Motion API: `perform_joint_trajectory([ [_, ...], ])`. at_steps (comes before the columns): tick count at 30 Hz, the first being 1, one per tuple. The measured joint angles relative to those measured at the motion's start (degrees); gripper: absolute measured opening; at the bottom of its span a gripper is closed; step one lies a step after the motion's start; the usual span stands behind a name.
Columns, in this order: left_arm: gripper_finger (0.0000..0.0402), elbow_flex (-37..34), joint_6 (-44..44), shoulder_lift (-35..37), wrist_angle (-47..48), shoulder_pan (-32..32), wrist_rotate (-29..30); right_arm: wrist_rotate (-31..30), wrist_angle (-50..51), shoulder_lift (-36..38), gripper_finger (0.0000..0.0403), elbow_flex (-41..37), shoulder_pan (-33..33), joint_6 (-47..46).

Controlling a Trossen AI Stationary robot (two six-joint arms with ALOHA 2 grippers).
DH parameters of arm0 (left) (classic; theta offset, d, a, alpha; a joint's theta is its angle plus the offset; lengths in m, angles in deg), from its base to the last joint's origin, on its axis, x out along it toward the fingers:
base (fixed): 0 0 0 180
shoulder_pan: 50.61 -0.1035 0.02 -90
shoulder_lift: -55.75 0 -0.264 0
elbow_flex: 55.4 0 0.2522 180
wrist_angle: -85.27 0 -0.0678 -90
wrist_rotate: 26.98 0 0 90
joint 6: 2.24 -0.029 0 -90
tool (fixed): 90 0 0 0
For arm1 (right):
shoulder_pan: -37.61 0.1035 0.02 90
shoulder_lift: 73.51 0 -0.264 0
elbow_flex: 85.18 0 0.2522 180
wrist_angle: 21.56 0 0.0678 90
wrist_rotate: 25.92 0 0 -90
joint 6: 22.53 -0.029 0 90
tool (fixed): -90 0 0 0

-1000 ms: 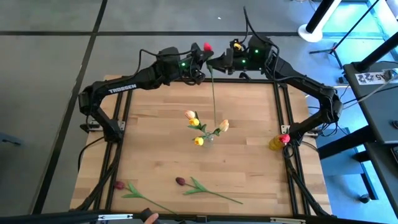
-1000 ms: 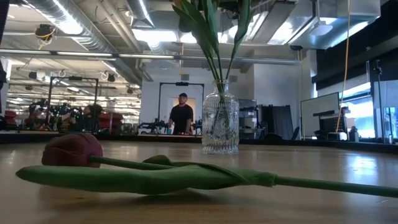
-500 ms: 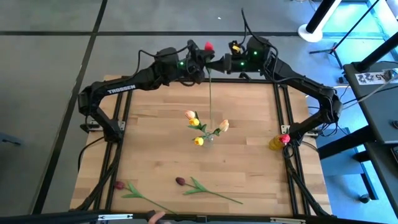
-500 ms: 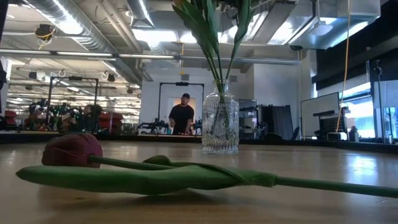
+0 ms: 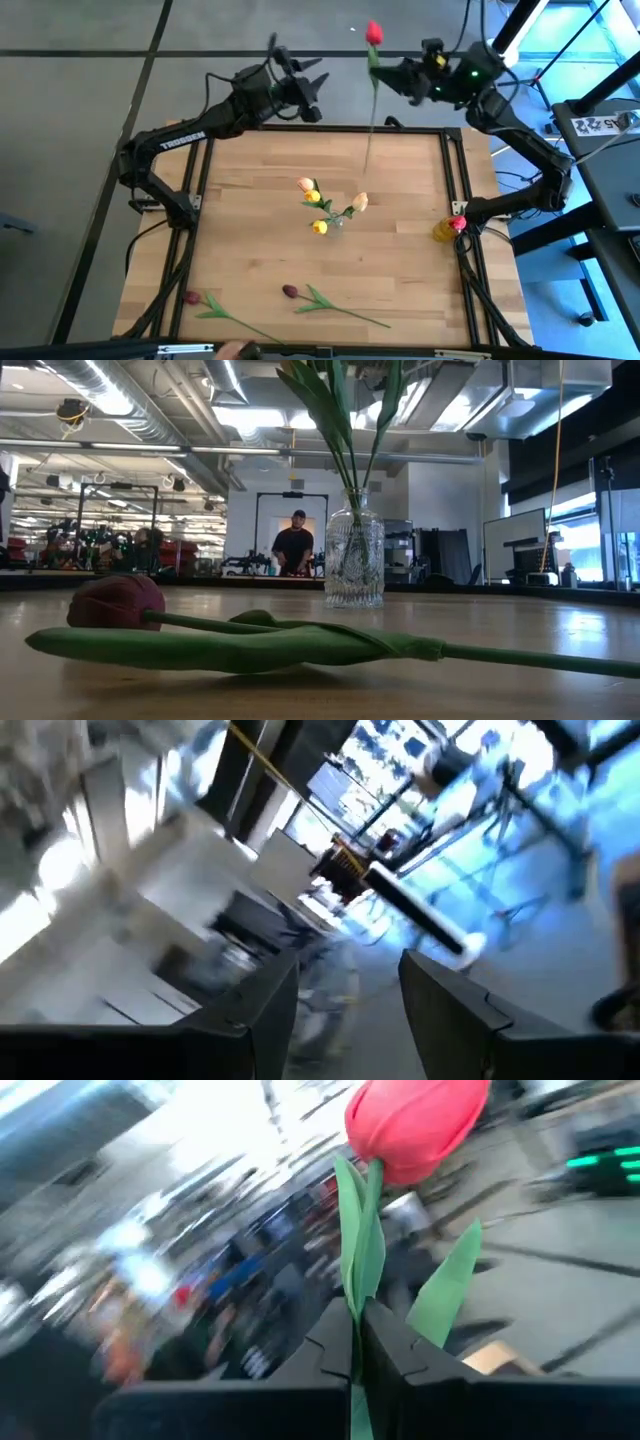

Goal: Sort flowers into vase by color
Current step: Put the red tulip into the yellow vase

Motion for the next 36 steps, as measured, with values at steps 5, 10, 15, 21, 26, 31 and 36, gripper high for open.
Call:
perform_joint_trajectory([
  [5, 0.0172, -0.01, 26.3, 3.73, 9.41, -0.29, -1.77, 4.93, 4.64, 5.91, 0.0004, -0.07, 0.05, 2.99],
  [10, 0.0162, 0.04, 40.65, 7.19, 17.69, 2.09, -5.42, -0.22, 8.68, 12.6, 0.0004, -0.04, 5.47, 16.77],
  [15, 0.015, -0.02, 46.01, 11.6, 18.34, 6.51, -5.22, -6.32, 12.41, 18.67, 0.0003, -1.12, 11.6, 25.72],
  [21, 0.0138, 0.03, 51.62, 15.83, 18.63, 13.64, -5.2, -8.12, 5.71, 25.5, 0.0003, -12.92, 20.28, 28.49],
  [26, 0.0133, 0.04, 55.31, 17.41, 20.29, 19.19, -5.51, -6.64, -4.42, 28.49, 0.0003, -24.38, 27.68, 28.04],
  [31, 0.0133, 0.04, 58.35, 17.35, 20.36, 23.86, -6.91, -0.23, -5.71, 32.25, 0.0003, -29.15, 34.07, 26.05],
  [36, 0.0133, 0.04, 61.53, 17.28, 20.3, 26.78, -6.69, 1.04, 2.47, 38.77, 0.0003, -29.64, 38.99, 26.21],
])
